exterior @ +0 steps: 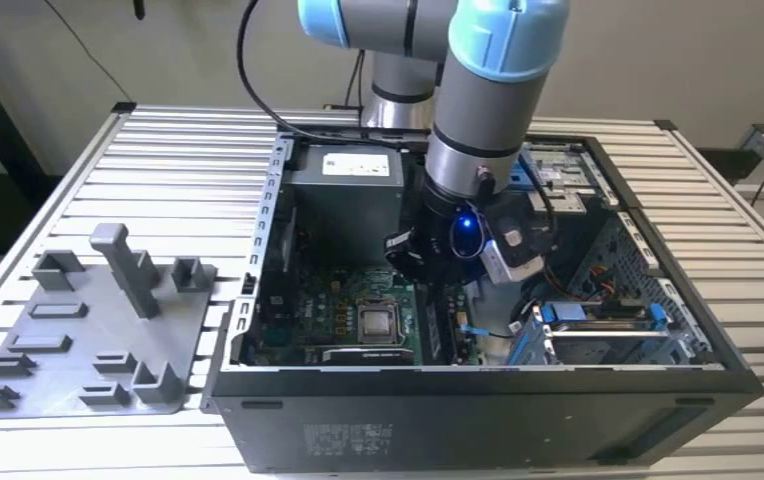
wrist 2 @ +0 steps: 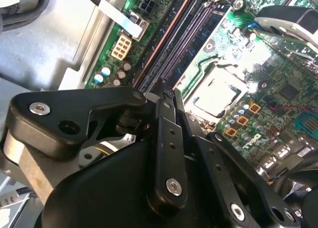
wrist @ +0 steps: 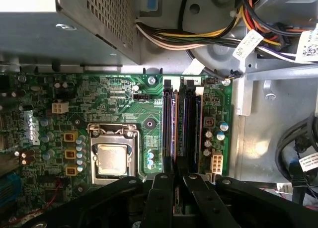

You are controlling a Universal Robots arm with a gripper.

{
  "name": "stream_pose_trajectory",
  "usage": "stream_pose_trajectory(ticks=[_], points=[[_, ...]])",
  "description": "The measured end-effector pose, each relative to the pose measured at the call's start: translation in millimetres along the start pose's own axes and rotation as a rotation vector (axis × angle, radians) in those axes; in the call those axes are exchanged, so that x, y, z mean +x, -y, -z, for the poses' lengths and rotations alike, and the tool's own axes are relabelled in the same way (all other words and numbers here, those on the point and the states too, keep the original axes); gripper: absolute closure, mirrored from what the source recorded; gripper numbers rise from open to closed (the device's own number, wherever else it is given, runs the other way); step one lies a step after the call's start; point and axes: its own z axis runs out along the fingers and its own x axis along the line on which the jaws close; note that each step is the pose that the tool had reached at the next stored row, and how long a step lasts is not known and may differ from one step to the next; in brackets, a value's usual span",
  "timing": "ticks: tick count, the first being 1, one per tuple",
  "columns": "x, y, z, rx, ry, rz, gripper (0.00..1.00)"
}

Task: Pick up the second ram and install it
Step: 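Insert the second ram into the second slot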

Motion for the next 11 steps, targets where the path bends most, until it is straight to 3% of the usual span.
stream_pose_trajectory(ticks=[11], points=[[-1.3,0.0,-3.3,0.0004,-0.0003,0.000,0.86]])
